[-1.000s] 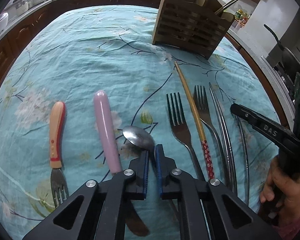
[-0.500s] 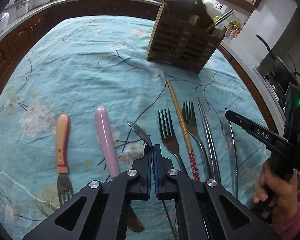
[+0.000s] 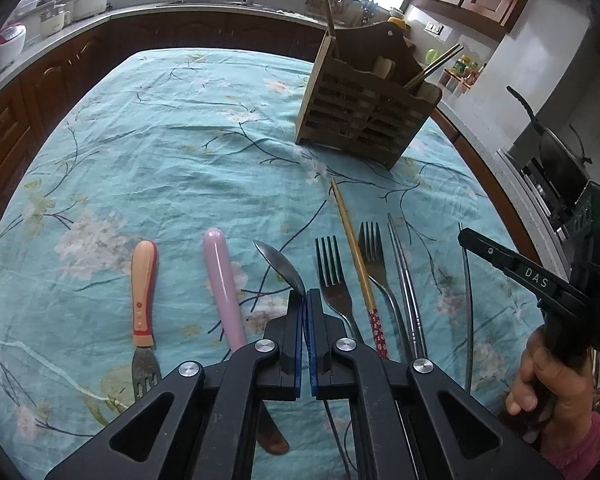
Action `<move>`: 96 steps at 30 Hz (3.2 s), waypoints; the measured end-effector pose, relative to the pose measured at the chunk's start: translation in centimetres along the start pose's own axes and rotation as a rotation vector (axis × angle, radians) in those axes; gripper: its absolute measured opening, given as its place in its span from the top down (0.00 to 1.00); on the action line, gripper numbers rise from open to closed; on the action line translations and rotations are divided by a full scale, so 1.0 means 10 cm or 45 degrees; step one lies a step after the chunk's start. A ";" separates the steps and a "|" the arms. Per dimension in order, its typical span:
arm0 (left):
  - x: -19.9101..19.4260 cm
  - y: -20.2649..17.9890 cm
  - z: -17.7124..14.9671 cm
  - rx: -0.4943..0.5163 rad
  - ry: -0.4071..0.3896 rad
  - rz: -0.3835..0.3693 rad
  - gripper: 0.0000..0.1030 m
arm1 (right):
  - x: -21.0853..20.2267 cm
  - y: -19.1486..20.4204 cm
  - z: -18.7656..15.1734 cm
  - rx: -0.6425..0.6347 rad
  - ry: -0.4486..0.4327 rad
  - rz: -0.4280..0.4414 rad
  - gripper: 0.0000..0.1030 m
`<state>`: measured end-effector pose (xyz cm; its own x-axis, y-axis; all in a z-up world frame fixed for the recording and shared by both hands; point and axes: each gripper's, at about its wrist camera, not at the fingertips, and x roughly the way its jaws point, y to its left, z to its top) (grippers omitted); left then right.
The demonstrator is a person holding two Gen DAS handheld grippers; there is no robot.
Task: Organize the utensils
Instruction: 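Grasp the metal spoon with the left tool while the right tool grasps a metal chopstick, then lift the spoon and metal chopstick and carry them over the wooden caddy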
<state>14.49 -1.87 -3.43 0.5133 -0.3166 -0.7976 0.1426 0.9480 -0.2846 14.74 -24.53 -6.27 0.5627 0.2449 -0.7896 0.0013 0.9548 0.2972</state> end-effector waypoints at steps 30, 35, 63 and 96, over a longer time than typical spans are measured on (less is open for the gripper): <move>-0.46 0.05 0.08 -0.001 -0.117 -0.048 0.99 | -0.59 0.18 0.24 -0.013 -0.218 0.081 0.97; -0.51 0.06 0.10 -0.001 -0.134 -0.053 0.99 | -0.66 0.21 0.27 -0.016 -0.245 0.089 0.97; -0.70 0.08 0.27 0.014 -0.214 -0.066 0.99 | -0.92 0.21 0.43 -0.028 -0.339 0.118 0.97; -0.81 -0.10 1.08 0.098 -0.436 -0.092 0.99 | -1.13 0.18 1.13 -0.052 -0.515 0.134 0.97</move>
<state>19.35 0.12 9.12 0.7513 -0.3663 -0.5489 0.2457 0.9273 -0.2825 17.76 -27.48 9.27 0.8374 0.2636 -0.4789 -0.1017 0.9359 0.3374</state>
